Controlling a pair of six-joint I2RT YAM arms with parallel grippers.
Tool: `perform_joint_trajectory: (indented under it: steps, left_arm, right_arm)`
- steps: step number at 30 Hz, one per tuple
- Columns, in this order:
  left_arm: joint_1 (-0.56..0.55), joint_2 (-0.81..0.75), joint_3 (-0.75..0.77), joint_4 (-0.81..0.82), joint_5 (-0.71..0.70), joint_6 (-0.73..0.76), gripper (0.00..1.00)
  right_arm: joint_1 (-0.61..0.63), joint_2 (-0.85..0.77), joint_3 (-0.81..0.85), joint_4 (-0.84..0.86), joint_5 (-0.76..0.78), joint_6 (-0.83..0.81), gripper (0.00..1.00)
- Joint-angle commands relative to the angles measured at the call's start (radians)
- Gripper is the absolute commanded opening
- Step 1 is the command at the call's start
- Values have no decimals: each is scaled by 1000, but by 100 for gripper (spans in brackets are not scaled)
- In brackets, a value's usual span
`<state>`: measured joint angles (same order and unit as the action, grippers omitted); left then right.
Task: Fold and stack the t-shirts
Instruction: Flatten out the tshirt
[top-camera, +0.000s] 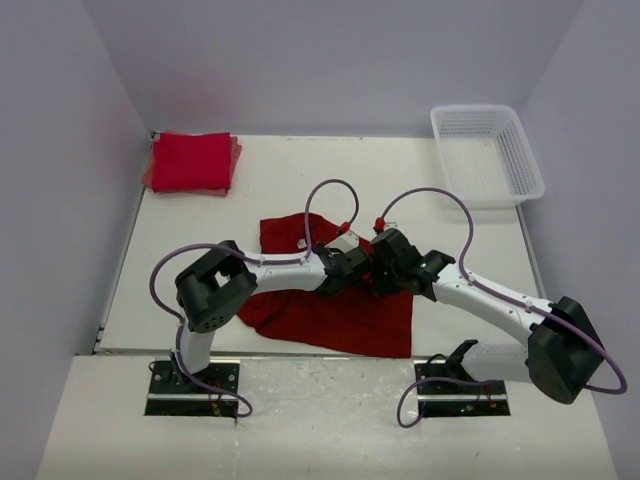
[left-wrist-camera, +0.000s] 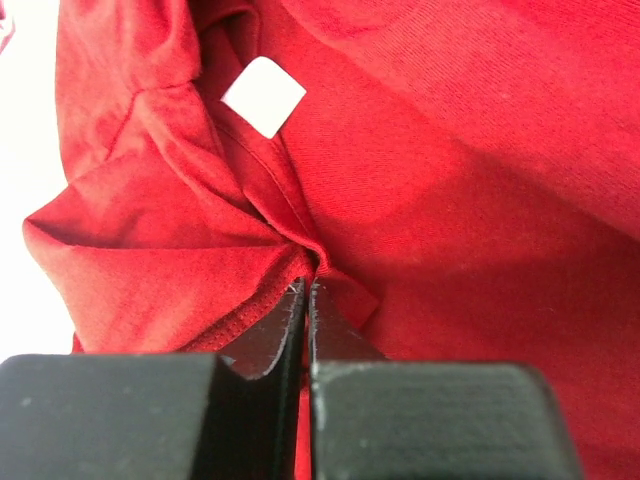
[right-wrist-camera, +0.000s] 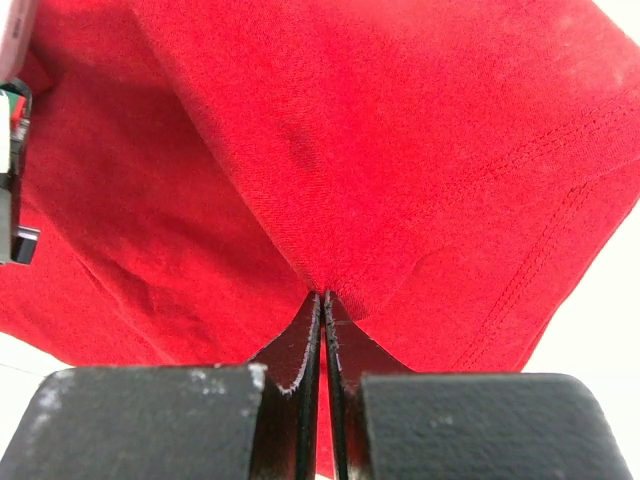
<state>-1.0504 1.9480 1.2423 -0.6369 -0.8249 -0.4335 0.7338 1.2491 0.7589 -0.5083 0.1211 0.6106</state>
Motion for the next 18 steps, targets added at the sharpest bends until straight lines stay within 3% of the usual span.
perform_joint_trajectory:
  steps: [1, 8, 18]
  left_arm:
    - [-3, -18, 20, 45, -80, 4, 0]
    - [-3, -136, 2, 13, -166, -25, 0]
    - [-7, -574, -26, -61, -223, -37, 0]
  right_arm:
    - [7, -19, -9, 19, 6, 14, 0]
    - [7, -7, -1, 4, 41, 12, 0]
    - [7, -25, 54, -41, 139, 14, 0]
